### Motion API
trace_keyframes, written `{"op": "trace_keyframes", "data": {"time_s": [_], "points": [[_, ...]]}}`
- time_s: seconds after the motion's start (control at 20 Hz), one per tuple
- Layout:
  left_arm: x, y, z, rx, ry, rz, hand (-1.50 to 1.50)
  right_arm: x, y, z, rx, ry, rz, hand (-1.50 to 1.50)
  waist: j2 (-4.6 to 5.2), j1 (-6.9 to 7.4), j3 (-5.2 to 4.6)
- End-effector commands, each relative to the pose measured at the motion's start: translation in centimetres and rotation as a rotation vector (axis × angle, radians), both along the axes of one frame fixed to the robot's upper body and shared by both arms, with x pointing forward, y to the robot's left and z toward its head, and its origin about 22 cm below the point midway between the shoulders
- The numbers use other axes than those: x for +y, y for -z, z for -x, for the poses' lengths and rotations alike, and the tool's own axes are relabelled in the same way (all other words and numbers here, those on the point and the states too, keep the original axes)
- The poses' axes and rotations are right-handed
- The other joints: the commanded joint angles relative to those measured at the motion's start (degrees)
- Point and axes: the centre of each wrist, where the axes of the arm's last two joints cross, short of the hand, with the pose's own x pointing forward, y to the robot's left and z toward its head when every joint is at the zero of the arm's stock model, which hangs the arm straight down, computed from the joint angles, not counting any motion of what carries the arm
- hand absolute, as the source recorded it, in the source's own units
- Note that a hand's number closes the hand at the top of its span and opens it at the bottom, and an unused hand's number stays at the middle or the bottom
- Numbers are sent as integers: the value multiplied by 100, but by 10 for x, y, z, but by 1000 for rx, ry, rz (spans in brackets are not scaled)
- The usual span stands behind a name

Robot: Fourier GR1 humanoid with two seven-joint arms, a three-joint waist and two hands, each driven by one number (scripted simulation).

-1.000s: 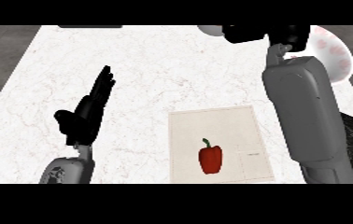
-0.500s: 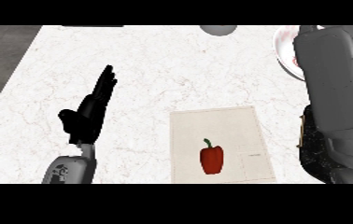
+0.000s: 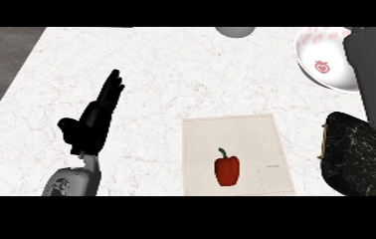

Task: Pick the lemon from the placemat and place it in the bowl

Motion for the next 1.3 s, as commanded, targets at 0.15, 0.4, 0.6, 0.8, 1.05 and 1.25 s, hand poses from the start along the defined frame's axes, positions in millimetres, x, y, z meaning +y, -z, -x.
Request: {"op": "trace_keyframes", "data": {"time_s": [0.15, 0.4, 0.6, 0.8, 1.05, 1.25], "points": [[7, -5, -1, -5, -9, -7, 0, -68, 44, 6, 47, 90, 30, 150, 18, 28, 5], [-10, 0, -9, -6, 24, 7, 0, -76, 83, 9, 69, 127, 32, 150, 52, 88, 8], [3, 1, -12, 5, 6, -9, 0, -115, 83, 23, 143, 105, -25, 150, 67, 101, 14], [-4, 0, -12, -28, 14, 3, 0, -139, 102, 40, 175, 90, -207, -150, 108, 137, 26], [-13, -1, -15, -27, 24, 0, 0, -120, 108, 31, 156, -62, -283, -150, 84, 149, 21], [-7, 6, -4, -9, 7, 22, 0, -139, 128, 50, -16, -113, -325, -150, 66, 100, 25]]}}
